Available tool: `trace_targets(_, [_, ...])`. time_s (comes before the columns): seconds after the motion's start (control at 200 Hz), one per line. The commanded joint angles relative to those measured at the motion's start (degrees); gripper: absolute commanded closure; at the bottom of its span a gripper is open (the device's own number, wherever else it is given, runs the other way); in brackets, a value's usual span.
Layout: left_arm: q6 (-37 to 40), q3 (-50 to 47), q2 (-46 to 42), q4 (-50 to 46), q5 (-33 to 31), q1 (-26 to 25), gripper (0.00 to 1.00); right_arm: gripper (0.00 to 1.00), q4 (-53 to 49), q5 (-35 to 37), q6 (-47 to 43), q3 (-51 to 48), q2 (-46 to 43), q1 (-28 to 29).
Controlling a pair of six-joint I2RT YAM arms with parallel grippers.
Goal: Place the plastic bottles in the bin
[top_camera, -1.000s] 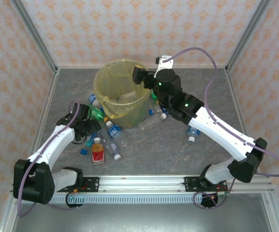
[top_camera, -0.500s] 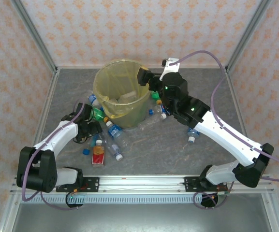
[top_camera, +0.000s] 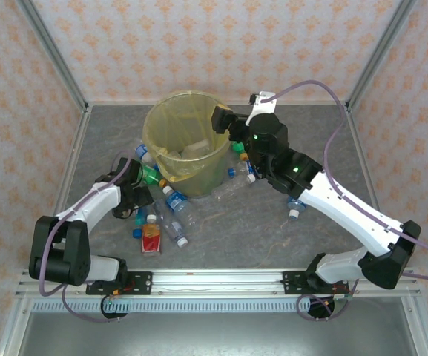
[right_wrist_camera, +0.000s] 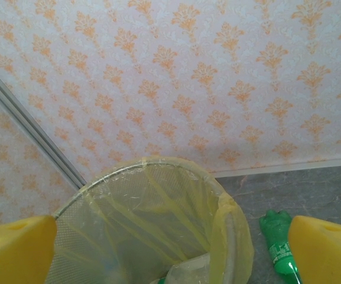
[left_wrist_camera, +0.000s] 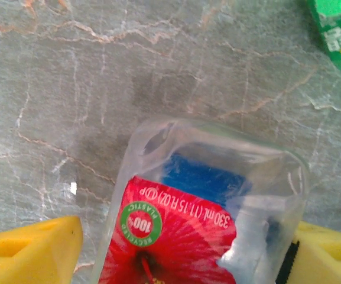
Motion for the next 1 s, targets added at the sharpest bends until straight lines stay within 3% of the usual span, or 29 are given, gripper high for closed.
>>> trace_targets(0.0, [1.77, 0.13, 1.16, 2.41, -2.65, 1.43, 0.16, 0.00, 1.17, 0.60, 1.06, -0.99, -1.86, -0.29])
trace_targets(0.11, [2.90, 0.16, 3.08, 3.19, -1.72, 2.64, 0.15, 0.00, 0.96, 0.74, 1.11, -0.98, -1.87, -0.37])
trace_targets(0.255, [3.35, -0.32, 4.26, 4.75, -2.13, 3.19, 0.21, 0.00, 0.58, 1.21, 1.13, -0.97, -2.05, -0.37])
trace_targets(0.481, [3.24, 0.11, 2.78, 4.70, -4.83, 3.77, 0.46, 0.00, 0.33, 1.59, 1.09, -1.02, -2.15, -0.46])
trace_targets(0.736, [2.65, 2.36, -0.58, 2.63, -7.53, 3.89, 0.44, 0.00, 0.12, 0.66, 1.16, 0.01, -0.63, -0.57])
trace_targets(0.996, [3.07, 13.39, -6.85, -2.52, -12.11, 3.88, 0.45, 0.00, 0.07, -0.64, 1.23, 1.52, 0.73, -0.55])
